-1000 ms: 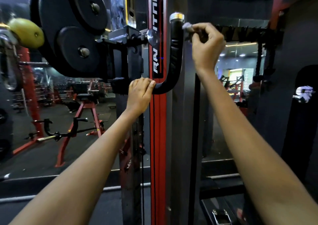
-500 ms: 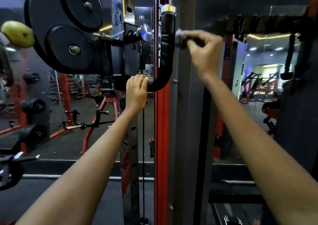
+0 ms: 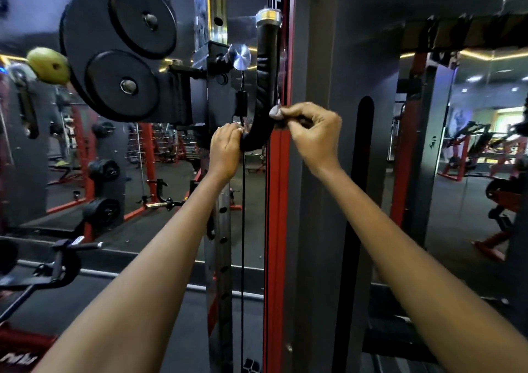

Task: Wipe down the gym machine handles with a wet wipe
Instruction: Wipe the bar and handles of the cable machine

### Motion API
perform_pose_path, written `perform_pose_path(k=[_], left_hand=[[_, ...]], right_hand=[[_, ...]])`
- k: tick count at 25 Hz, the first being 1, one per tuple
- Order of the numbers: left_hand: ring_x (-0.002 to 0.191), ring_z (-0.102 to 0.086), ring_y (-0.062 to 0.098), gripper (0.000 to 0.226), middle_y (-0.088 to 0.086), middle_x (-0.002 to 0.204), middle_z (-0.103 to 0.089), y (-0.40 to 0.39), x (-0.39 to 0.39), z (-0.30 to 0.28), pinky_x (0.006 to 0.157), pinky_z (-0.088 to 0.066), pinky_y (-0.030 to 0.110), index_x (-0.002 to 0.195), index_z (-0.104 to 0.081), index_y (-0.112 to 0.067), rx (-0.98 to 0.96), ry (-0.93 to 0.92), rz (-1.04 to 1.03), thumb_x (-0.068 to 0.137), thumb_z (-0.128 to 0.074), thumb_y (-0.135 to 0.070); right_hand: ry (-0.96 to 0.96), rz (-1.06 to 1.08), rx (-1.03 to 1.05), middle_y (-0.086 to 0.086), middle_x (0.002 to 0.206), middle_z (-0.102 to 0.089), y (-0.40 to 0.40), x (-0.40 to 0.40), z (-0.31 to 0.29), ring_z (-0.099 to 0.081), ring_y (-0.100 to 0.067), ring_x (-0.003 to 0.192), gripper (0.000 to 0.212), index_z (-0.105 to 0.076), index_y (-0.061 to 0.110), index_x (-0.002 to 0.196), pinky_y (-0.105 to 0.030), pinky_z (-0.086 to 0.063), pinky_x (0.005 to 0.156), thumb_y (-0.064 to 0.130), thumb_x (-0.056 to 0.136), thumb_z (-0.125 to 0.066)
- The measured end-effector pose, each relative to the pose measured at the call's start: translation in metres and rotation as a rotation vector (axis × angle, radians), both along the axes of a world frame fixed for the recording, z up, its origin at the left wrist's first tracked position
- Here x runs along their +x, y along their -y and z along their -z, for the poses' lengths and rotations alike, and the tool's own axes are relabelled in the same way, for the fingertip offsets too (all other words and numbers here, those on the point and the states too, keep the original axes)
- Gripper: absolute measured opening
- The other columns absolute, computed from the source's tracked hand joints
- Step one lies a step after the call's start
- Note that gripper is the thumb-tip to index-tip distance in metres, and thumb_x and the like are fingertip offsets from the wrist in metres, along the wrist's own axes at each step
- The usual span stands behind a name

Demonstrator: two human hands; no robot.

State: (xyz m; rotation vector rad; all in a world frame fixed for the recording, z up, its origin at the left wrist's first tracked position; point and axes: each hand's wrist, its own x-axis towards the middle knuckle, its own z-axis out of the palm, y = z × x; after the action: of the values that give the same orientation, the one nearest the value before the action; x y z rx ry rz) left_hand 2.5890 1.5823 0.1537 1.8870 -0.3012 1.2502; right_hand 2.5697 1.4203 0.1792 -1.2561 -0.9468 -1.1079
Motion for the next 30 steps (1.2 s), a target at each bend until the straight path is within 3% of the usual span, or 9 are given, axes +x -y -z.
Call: perform_pose_path(k=[6, 11, 16, 18, 22, 27, 30], left_hand=[[0.079, -0.04, 0.016, 0.032, -0.011, 0.071, -0.044, 0.0, 0.0, 0.0, 0.078, -0.031, 0.035, 0.064, -0.043, -0.027, -0.012, 0.015, 0.01, 0.073, -0.022, -0.05], [0.078, -0.04, 0.015, 0.042, -0.011, 0.071, -0.044, -0.001, 0.003, 0.002, 0.077, -0.031, 0.034, 0.068, -0.048, -0.017, -0.022, 0.047, 0.016, 0.075, -0.022, -0.05], [0.081, -0.043, 0.016, 0.051, -0.009, 0.074, -0.048, -0.004, 0.005, 0.002, 0.081, -0.032, 0.035, 0.077, -0.056, -0.011, -0.013, 0.047, 0.027, 0.077, -0.022, -0.049], [0.081, -0.042, 0.014, 0.058, -0.008, 0.076, -0.049, -0.006, 0.006, 0.003, 0.083, -0.032, 0.033, 0.081, -0.06, -0.005, 0.0, 0.05, 0.022, 0.077, -0.021, -0.049], [0.081, -0.043, 0.012, 0.061, -0.002, 0.08, -0.053, -0.01, 0.008, 0.003, 0.081, -0.032, 0.03, 0.081, -0.062, -0.003, 0.057, 0.049, 0.021, 0.079, -0.021, -0.048], [0.085, -0.047, 0.012, 0.055, -0.001, 0.084, -0.056, -0.017, 0.009, 0.005, 0.09, -0.035, 0.035, 0.08, -0.06, -0.008, 0.114, 0.065, 0.026, 0.084, -0.021, -0.047], [0.089, -0.045, 0.004, 0.049, -0.007, 0.09, -0.055, -0.017, 0.003, 0.008, 0.099, -0.034, 0.036, 0.088, -0.06, -0.014, 0.132, 0.093, 0.052, 0.09, -0.023, -0.046]], right_hand=[[0.16, 0.141, 0.222, 0.0, 0.082, -0.073, -0.015, -0.003, -0.081, -0.069, -0.008, 0.077, 0.025, -0.075, 0.005, 0.083, -0.031, -0.057, 0.076, -0.008, 0.071, -0.058], [0.196, 0.219, 0.266, -0.009, 0.08, -0.07, -0.026, 0.004, -0.033, -0.063, -0.006, 0.075, 0.017, -0.072, -0.003, 0.087, -0.012, -0.05, 0.072, -0.01, 0.076, -0.062], [0.193, 0.262, 0.029, -0.01, 0.081, -0.067, -0.014, -0.011, 0.024, -0.059, -0.005, 0.076, 0.023, -0.072, -0.001, 0.092, -0.005, -0.045, 0.071, -0.014, 0.076, -0.061], [0.253, 0.354, -0.001, -0.01, 0.078, -0.066, -0.006, -0.019, 0.0, -0.055, -0.008, 0.07, 0.027, -0.073, 0.006, 0.093, -0.002, -0.037, 0.063, -0.011, 0.075, -0.06], [0.391, 0.553, 0.041, -0.013, 0.078, -0.064, -0.006, -0.029, -0.08, -0.055, -0.009, 0.072, 0.024, -0.073, 0.007, 0.094, 0.005, -0.029, 0.069, -0.003, 0.075, -0.061], [0.401, 0.735, -0.176, -0.015, 0.08, -0.057, -0.027, -0.028, -0.059, -0.058, -0.024, 0.075, 0.024, -0.07, 0.002, 0.098, -0.017, -0.044, 0.068, -0.006, 0.083, -0.052], [0.433, 0.811, -0.229, -0.015, 0.082, -0.057, -0.028, -0.032, -0.037, -0.058, -0.026, 0.076, 0.024, -0.068, -0.001, 0.097, -0.022, -0.047, 0.066, -0.01, 0.082, -0.052]])
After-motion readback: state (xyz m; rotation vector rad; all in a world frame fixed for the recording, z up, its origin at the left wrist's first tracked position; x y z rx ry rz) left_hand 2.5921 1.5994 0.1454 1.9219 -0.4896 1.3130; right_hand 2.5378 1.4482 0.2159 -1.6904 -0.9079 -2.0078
